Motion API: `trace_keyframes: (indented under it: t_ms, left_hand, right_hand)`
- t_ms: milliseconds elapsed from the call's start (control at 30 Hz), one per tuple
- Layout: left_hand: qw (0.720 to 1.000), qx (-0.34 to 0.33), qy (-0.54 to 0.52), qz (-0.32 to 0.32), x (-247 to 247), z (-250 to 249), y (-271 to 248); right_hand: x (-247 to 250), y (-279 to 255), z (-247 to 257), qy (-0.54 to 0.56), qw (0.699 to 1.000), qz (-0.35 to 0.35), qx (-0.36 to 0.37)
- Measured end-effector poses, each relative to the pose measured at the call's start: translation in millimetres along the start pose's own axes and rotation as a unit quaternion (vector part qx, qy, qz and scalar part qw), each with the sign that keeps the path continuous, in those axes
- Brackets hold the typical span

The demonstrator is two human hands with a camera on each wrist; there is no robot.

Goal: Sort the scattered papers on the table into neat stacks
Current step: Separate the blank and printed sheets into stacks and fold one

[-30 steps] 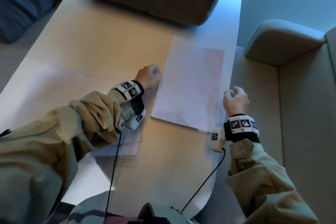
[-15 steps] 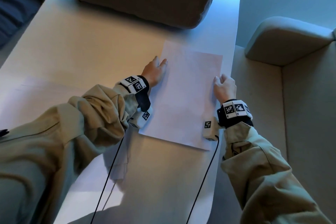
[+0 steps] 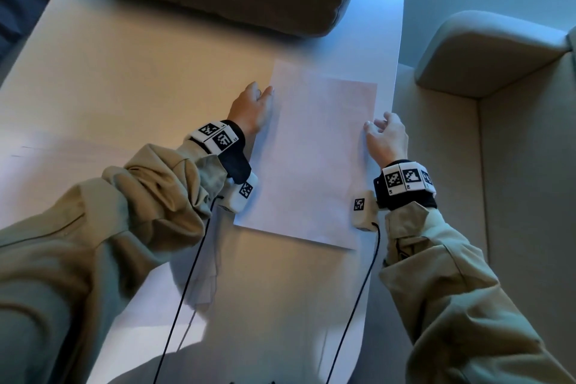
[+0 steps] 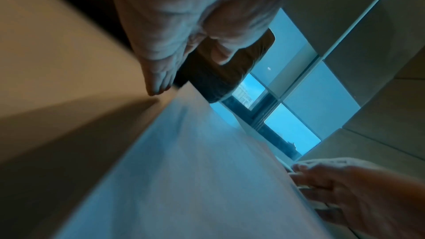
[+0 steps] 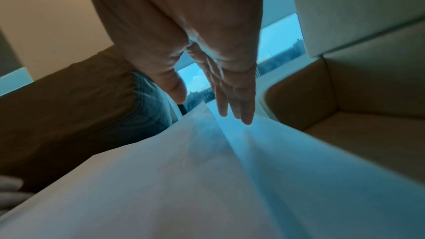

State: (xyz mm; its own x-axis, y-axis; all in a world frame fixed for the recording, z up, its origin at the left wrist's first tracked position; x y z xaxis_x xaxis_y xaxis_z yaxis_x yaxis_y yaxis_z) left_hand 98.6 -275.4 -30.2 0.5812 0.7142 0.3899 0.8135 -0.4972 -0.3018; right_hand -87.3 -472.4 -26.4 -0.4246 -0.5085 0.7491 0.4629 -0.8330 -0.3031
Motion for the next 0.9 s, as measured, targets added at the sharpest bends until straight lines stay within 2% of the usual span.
trace_keyframes:
  t_ms: [133,200,300,400,633,733,833,900]
  left_hand:
    - [0.999,-0.039,0.032,0.018,25.4,-2.8,-23.4]
    - [0.996,-0.067,0.053,0.029,38.0,0.1,-46.1]
    - [0.993,-0.080,0.070,0.048,58.0,14.4,-81.4]
    - [0.994,-0.071,0.078,0.040,86.2,37.3,-111.7]
    - [0.994,-0.024,0.103,-0.034,172.3,115.1,-162.5]
    - [0.986,-0.011,0.152,-0.068,211.6,143.9,-177.1]
    - [0.977,-0.003,0.193,-0.092,247.0,166.8,-185.9]
    - [0.971,0.036,0.203,-0.122,268.7,182.8,-188.9]
  right_hand:
    - [18.2,-30.6,12.2,0.007,0.994,-0.081,0.068]
    - [22.2,-52.9,19.3,0.005,0.991,-0.091,0.096]
    - [11.1,-85.1,24.4,0.018,0.993,-0.047,0.107]
    - [-11.5,-121.0,28.3,0.027,0.993,0.016,0.110]
    - [-81.3,-214.2,48.4,0.023,0.984,0.129,0.118]
    - [-113.3,-241.9,59.6,0.013,0.980,0.159,0.115]
    - [-137.1,-261.9,74.3,-0.050,0.975,0.173,0.127]
    - [-152.1,-272.7,83.1,-0.095,0.969,0.184,0.132]
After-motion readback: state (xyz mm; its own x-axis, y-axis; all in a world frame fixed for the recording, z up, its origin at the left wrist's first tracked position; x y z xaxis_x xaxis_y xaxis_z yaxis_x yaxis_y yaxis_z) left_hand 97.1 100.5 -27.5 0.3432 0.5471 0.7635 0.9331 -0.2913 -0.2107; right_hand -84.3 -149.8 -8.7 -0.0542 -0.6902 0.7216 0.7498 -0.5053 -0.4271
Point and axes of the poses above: each hand's wrist, its own y-axis towards the middle knuckle, its own x-axis out of the back of the hand, z = x × y, the point moved 5 cm from there along y, towards the middle knuckle, and after that the axes turned 5 degrees about -y, right-handed, at the moved point
